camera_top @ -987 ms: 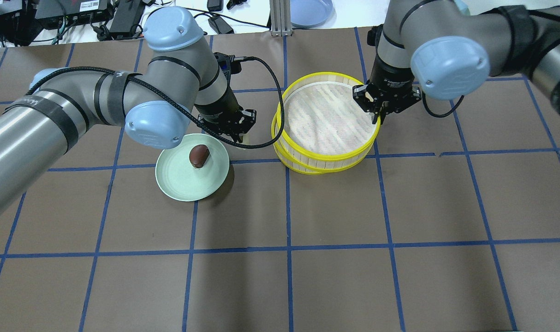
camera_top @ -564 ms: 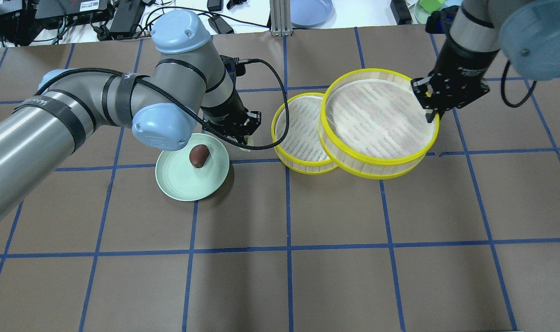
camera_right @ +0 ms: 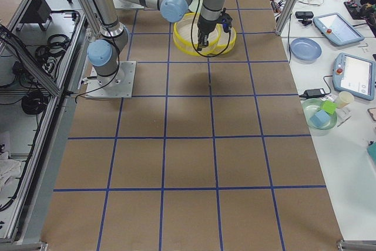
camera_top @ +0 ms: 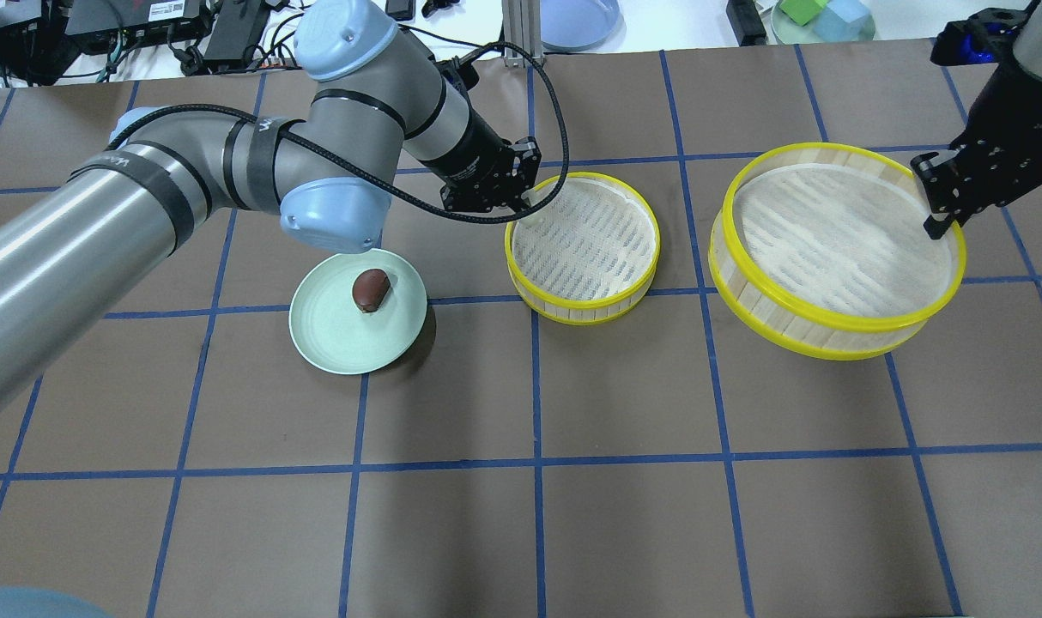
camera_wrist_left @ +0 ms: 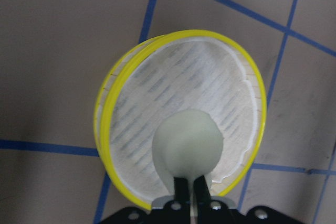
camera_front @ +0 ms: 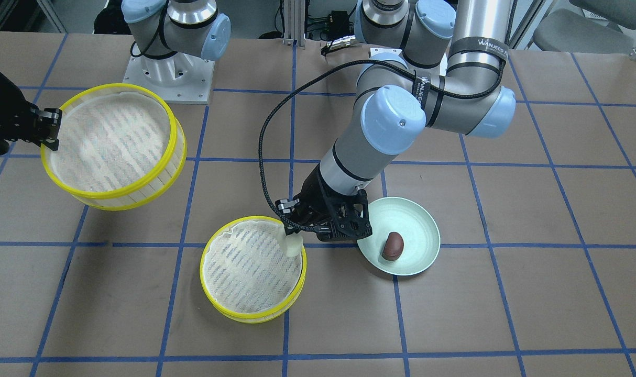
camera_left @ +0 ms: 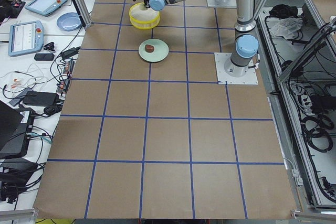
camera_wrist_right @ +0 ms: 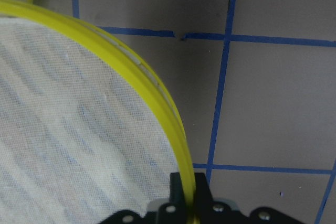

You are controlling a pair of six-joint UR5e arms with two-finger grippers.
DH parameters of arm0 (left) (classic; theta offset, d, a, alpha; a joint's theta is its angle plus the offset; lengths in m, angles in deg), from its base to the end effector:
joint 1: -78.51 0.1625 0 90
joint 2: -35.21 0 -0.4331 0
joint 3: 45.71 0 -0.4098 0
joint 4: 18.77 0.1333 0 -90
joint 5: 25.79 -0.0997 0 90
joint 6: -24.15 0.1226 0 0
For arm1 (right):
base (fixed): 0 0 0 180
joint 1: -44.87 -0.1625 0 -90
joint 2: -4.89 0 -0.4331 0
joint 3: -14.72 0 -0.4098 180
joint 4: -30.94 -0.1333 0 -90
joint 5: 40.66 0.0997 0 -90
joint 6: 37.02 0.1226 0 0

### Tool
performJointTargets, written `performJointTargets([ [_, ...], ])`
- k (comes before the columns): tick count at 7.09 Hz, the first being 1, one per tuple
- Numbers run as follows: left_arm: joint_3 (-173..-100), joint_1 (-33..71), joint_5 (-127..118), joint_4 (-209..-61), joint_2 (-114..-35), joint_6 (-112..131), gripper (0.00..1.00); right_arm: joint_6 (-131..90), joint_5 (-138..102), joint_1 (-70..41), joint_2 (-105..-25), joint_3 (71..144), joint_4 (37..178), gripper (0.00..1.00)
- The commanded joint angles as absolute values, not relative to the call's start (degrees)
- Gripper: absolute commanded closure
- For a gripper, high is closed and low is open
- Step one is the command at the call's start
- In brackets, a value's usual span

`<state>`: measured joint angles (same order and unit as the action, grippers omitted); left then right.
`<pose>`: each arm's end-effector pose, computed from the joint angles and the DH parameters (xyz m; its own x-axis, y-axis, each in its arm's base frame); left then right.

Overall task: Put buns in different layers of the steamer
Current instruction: 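Lower the white bun into the bottom tier and open the left gripper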

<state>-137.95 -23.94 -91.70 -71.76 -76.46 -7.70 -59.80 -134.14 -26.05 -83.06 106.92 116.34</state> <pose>-0.3207 -0.6021 0.3125 -0.8511 -0.2580 0.4573 -0.2815 0.9594 0.0173 -0.0458 -0.5173 0.4287 -0.9976 -0.0689 -0.0043 -0.0686 0.9839 0.1651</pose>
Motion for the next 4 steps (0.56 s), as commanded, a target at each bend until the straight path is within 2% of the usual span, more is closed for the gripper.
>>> performJointTargets([
  [1,-135.63,-25.89,-89.24,-64.69,-81.4,-19.36,0.93,-60.48,-135.15,-25.8,-83.18,106.92,115.41,1.0],
  [3,-135.62,-27.14,-89.07,-61.92,-84.57,-22.87,0.83,-60.48,-135.23,-25.8,-83.18,106.92,115.06,1.0],
  [4,-135.63,-27.31,-88.98,-61.83,-85.11,-23.65,0.37,-60.48,-135.23,-25.8,-83.52,106.92,115.05,1.0],
])
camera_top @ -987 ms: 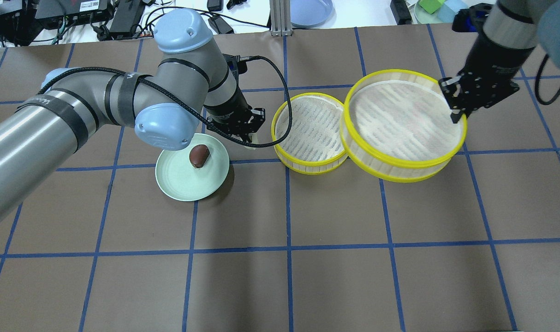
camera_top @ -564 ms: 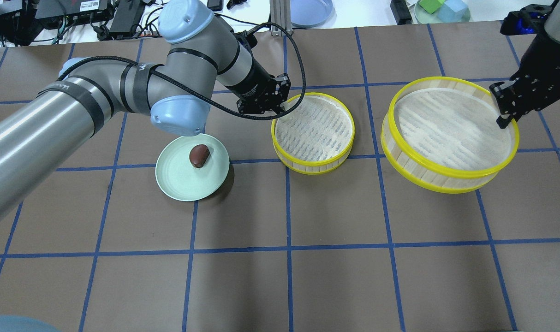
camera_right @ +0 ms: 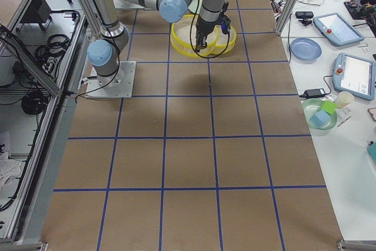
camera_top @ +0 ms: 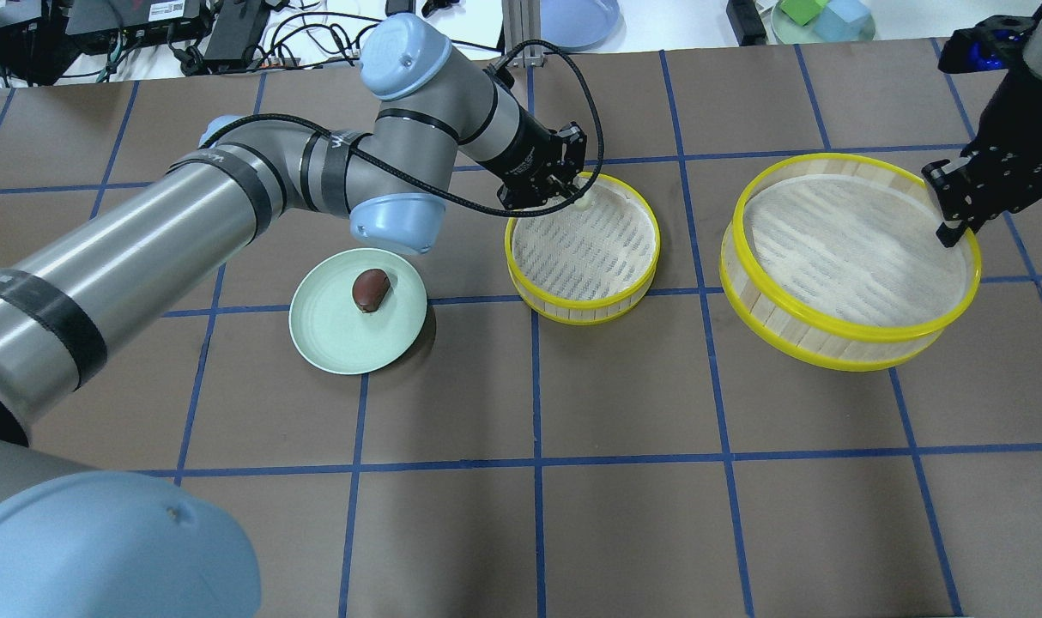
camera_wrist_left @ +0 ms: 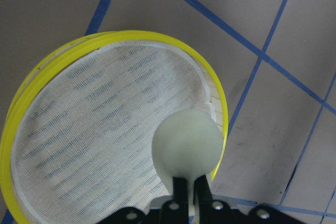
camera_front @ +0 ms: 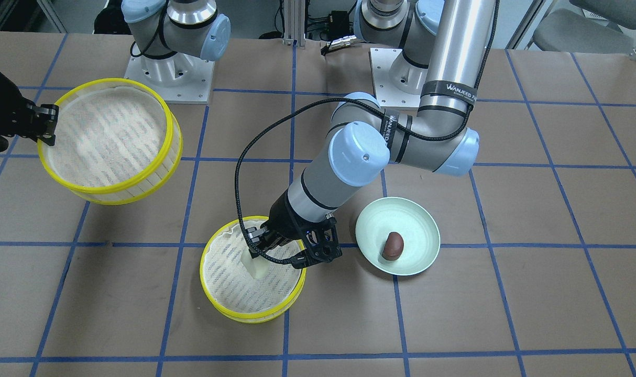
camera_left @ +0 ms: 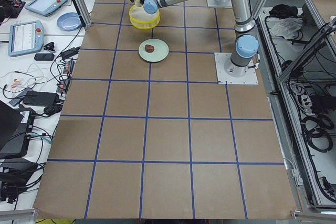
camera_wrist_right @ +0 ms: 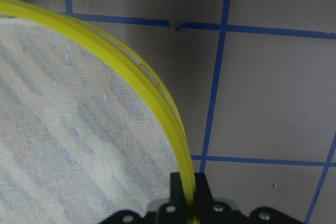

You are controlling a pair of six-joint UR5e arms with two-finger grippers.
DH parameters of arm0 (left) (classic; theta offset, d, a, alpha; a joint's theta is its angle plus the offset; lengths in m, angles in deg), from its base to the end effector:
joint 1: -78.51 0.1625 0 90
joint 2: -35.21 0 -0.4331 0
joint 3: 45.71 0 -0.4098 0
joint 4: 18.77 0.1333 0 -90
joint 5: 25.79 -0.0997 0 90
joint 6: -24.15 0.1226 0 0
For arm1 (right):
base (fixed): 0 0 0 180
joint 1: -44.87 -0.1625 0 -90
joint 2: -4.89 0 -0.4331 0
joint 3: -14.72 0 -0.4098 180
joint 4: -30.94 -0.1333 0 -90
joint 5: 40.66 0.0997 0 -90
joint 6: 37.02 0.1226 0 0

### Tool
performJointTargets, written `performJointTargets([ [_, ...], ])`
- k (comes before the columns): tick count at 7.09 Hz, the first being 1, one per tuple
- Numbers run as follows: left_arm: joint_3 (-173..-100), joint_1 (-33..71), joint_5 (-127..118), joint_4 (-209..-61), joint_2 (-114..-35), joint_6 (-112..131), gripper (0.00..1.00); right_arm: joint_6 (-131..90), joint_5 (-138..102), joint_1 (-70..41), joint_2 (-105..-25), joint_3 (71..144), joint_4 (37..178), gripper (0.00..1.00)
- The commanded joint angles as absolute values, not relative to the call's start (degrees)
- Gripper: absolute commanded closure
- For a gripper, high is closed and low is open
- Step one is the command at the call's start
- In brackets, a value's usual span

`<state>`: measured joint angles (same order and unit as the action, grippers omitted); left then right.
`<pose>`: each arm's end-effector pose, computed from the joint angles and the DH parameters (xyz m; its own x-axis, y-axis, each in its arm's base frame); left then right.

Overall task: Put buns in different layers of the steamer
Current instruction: 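Lower the white bun into the bottom tier and open the left gripper, then move the left gripper back over the brown bun on the plate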

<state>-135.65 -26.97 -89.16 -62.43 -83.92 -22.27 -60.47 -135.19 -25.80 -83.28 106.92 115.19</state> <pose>-0.3674 -0.6212 0.2667 -0.7540 -0.4138 0.5101 -0.4226 0.9001 0.1054 -0.0489 -0.5128 0.4292 -0.9969 -0.0790 0.0038 -0.0769 0.9794 0.1868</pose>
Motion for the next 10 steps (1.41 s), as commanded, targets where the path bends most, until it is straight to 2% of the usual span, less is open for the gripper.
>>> performJointTargets([
  [1,-135.63,-27.31,-88.64,-61.74,-85.2,-24.27,0.12,-60.57,-135.23,-25.8,-83.53,106.92,115.05,1.0],
  [2,-135.97,-27.4,-88.72,-61.66,-85.12,-24.28,0.05,-60.57,-135.23,-25.71,-83.53,106.92,115.05,1.0],
  [5,-136.07,-27.4,-88.72,-61.48,-85.03,-24.62,0.0,-60.57,-135.32,-25.71,-83.53,106.84,115.14,1.0],
  [7,-136.33,-26.45,-90.3,-62.27,-82.49,-16.78,0.01,-60.57,-135.15,-25.8,-83.61,106.83,115.14,1.0],
  [10,-136.59,-21.62,-95.9,-74.71,-77.57,5.04,0.0,-60.48,-135.15,-25.8,-83.53,106.92,115.05,1.0],
])
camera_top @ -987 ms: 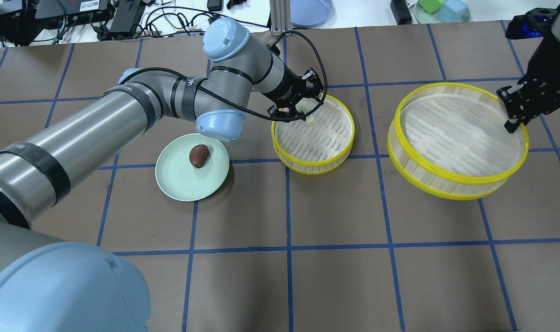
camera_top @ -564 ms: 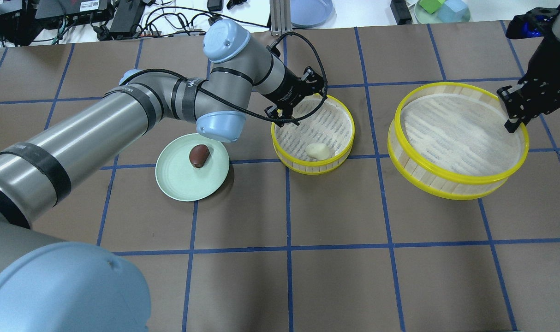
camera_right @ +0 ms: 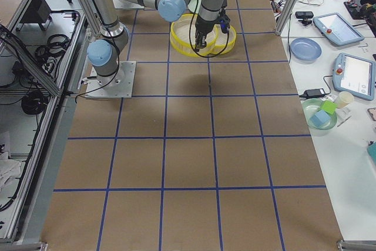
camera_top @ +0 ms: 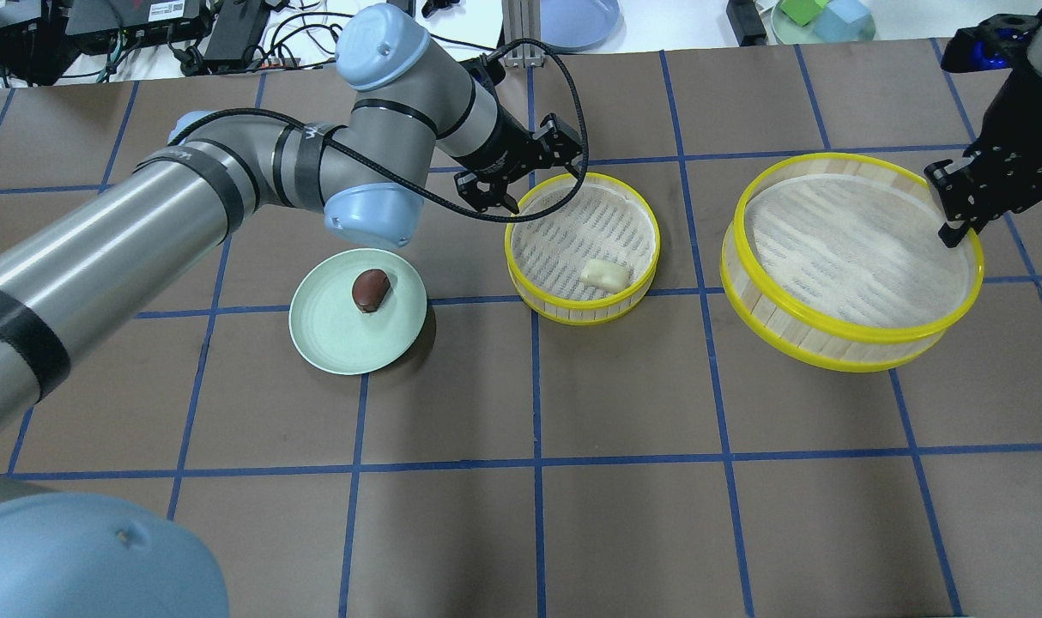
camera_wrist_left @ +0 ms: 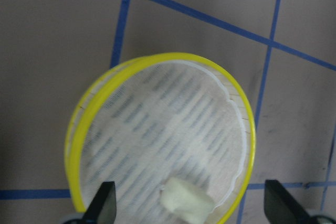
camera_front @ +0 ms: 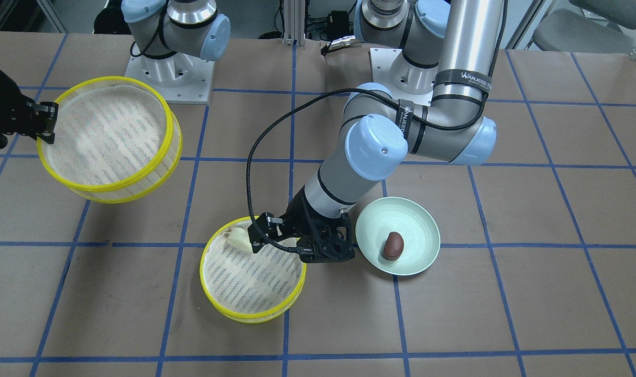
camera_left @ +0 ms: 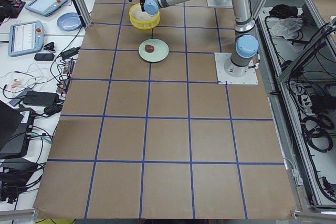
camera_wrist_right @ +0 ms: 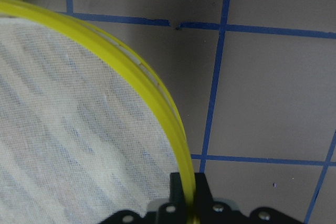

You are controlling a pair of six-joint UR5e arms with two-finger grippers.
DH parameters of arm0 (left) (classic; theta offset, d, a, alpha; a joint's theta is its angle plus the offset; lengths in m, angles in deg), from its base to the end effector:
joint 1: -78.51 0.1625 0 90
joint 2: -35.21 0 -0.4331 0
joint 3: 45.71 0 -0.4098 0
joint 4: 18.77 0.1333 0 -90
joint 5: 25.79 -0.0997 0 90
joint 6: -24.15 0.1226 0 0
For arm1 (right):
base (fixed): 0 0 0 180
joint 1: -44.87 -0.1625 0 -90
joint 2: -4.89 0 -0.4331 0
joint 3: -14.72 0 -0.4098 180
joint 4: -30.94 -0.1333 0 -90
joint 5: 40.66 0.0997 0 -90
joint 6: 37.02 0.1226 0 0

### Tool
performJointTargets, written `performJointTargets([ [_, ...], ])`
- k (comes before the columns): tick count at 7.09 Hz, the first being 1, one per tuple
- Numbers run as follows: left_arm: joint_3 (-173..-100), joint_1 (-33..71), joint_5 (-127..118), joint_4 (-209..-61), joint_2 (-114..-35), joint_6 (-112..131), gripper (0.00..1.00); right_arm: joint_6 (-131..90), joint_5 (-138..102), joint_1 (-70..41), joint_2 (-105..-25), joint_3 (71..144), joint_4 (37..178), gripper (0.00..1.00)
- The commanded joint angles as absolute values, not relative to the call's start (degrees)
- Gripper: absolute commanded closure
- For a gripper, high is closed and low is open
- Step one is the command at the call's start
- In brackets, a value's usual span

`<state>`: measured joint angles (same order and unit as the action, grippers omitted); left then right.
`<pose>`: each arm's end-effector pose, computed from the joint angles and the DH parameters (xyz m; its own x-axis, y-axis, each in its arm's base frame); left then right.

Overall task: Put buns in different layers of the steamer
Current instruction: 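Move the left gripper back over the brown bun on the plate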

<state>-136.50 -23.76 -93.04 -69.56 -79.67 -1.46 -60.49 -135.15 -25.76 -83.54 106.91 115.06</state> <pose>-0.3200 -0.6211 0.2913 -0.8846 -0.1541 0.4402 -0.1949 0.9796 -0.0486 -0.0487 -0.5114 0.4314 -0.9969 -0.0785 0.0041 -0.0764 0.9799 0.1843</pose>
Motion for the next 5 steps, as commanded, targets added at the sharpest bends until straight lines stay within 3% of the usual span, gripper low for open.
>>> performJointTargets([
  [1,-137.2,-21.34,-103.41,-81.02,-75.99,8.39,0.0,-60.22,-135.15,-25.8,-83.53,106.92,115.05,1.0],
  [3,-142.71,-18.73,-120.15,-82.93,-74.84,23.5,0.0,-59.61,-134.45,-25.97,-83.61,107.01,115.4,1.0],
  [5,-143.97,-13.97,-115.56,-82.75,-75.79,23.89,0.03,-55.93,-132.79,-26.76,-83.27,107.18,115.4,1.0],
])
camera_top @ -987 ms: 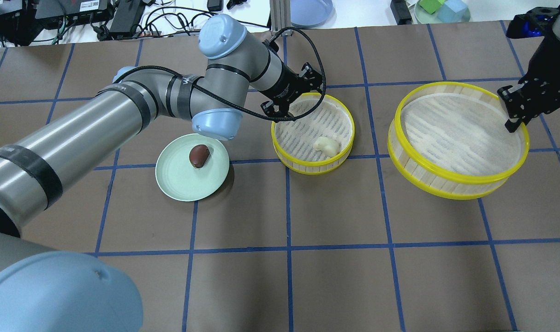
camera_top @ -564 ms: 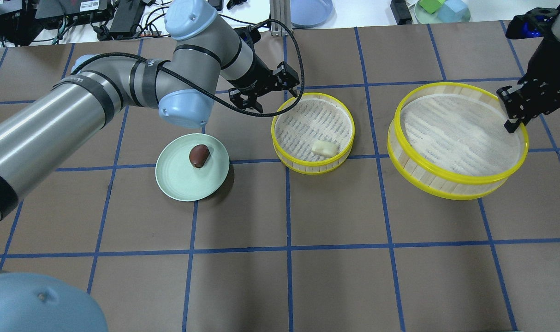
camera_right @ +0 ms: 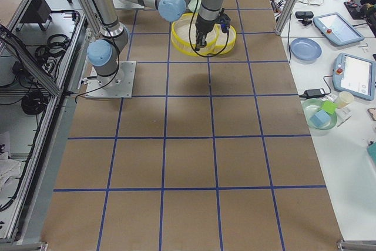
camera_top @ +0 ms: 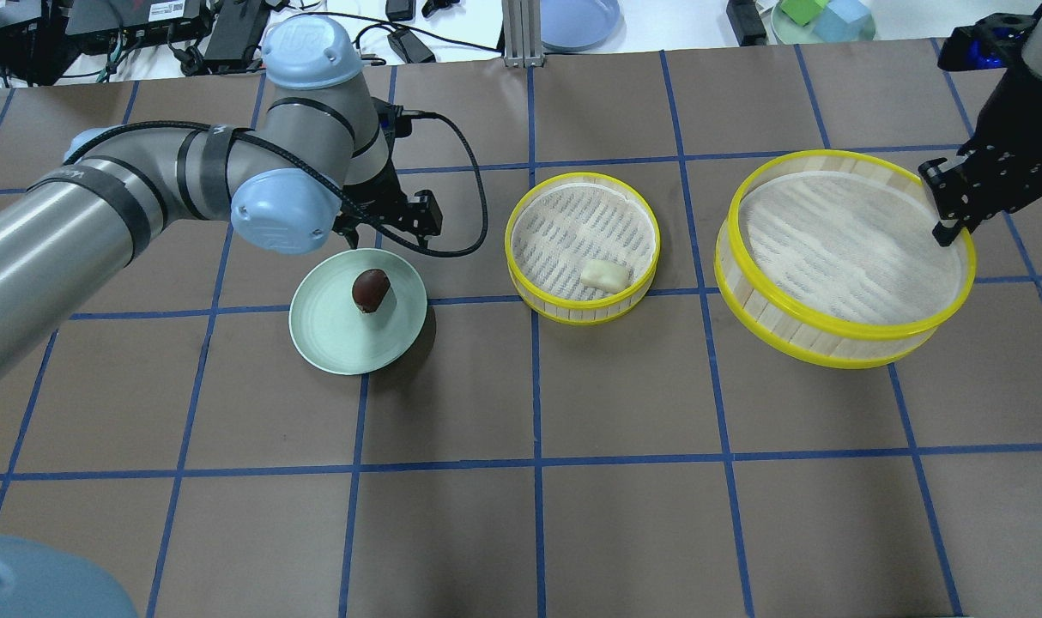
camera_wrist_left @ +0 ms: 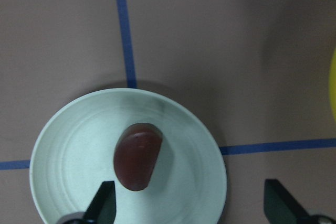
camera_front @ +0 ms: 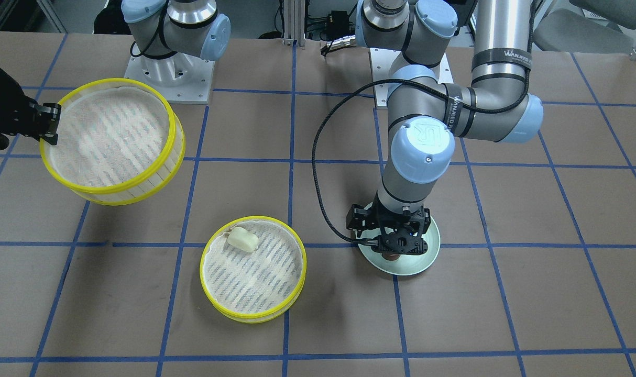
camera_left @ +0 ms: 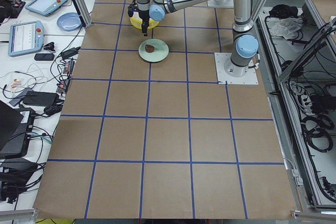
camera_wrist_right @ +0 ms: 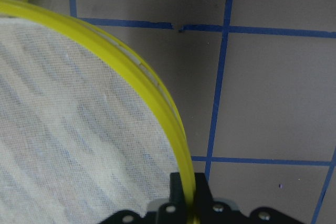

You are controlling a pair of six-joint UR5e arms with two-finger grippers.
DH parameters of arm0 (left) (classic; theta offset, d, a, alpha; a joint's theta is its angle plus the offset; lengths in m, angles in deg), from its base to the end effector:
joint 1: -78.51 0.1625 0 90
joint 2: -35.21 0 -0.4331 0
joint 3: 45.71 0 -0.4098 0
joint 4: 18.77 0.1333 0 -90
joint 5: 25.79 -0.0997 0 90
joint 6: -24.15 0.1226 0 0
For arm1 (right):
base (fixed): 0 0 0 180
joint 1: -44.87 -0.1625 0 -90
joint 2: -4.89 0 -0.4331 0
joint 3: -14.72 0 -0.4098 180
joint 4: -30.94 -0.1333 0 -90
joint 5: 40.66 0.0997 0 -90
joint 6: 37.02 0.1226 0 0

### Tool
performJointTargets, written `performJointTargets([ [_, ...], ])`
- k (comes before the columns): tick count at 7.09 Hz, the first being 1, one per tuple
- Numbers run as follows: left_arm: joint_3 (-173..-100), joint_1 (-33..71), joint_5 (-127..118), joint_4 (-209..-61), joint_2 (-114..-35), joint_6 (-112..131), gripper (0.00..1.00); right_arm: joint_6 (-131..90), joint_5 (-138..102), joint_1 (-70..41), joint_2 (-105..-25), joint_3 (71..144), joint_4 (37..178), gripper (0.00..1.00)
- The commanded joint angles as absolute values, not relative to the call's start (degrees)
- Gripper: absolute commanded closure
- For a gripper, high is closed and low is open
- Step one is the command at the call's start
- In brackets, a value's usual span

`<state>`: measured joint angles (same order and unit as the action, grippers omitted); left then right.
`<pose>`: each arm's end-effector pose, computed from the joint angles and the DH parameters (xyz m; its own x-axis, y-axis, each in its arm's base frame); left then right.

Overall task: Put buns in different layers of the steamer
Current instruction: 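Move the left gripper back over the brown bun on the plate, then grasp the brown bun with the left gripper while the right restacks the top tier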

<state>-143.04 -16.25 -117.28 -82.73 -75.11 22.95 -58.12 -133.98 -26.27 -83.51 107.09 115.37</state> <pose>-0.1803 -0.5967 0.2532 -0.9977 0.0628 -0.0266 0.0621 0.9977 0.0275 -0.0419 -0.5130 0.4298 -0.9990 -0.0434 -0.0064 -0.0438 0.9836 0.1752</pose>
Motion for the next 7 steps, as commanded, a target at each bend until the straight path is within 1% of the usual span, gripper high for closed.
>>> performJointTargets([
  [1,-144.5,-13.69,-115.87,-82.05,-76.32,25.02,0.1,-53.65,-130.77,-27.03,-83.0,107.53,115.14,1.0],
  [3,-146.34,-13.69,-115.7,-81.96,-78.78,24.51,0.1,-46.2,-128.82,-32.62,-80.73,107.54,116.97,1.0],
  [4,-147.22,-13.69,-115.88,-81.78,-79.4,24.59,0.1,-39.8,-128.73,-36.74,-78.97,107.54,119.94,1.0],
  [5,-147.23,-13.69,-116.14,-81.78,-80.27,24.59,0.12,-33.91,-128.9,-41.57,-76.78,107.54,124.24,1.0],
  [6,-147.23,-13.69,-116.14,-81.78,-80.63,24.68,0.13,-30.81,-128.82,-43.97,-74.24,107.19,128.46,1.0],
  [7,-147.23,-13.69,-116.49,-81.78,-80.72,24.94,0.35,-27.56,-128.73,-44.77,-71.86,107.19,132.94,1.0],
])
